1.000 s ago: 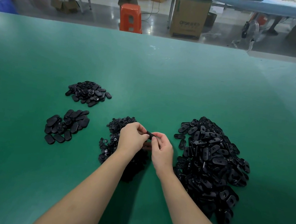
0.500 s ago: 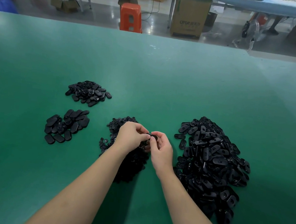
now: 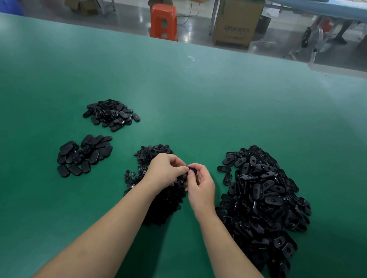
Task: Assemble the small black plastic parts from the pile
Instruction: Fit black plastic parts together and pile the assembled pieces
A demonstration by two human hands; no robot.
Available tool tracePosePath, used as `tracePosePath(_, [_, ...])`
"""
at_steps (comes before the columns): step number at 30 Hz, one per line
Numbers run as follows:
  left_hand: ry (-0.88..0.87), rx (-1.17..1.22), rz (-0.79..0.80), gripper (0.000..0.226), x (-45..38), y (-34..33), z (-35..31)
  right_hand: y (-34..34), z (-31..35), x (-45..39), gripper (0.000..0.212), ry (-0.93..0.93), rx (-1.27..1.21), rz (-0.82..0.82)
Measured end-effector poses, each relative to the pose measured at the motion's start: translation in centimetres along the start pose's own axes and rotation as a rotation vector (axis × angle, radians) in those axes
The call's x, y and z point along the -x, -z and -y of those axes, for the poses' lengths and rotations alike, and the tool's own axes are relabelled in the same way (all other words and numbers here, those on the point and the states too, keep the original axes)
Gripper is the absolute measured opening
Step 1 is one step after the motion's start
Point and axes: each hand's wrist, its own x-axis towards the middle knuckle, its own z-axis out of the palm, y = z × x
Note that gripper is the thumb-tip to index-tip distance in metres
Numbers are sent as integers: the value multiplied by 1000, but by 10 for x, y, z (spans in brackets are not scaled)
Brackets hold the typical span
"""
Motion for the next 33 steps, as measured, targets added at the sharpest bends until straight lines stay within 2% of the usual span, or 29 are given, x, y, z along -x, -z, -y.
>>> tracePosePath(10, [18,6,-5,9,-2,-5,4,0,-1,0,18,-17,22,-4])
tracePosePath(23, [57,80,39,3,0,-1,2,1,2,2,18,-18,19,3])
tracePosePath(33, [68,12,60,5,1,3,2,1,2,3,17,-11,52,15])
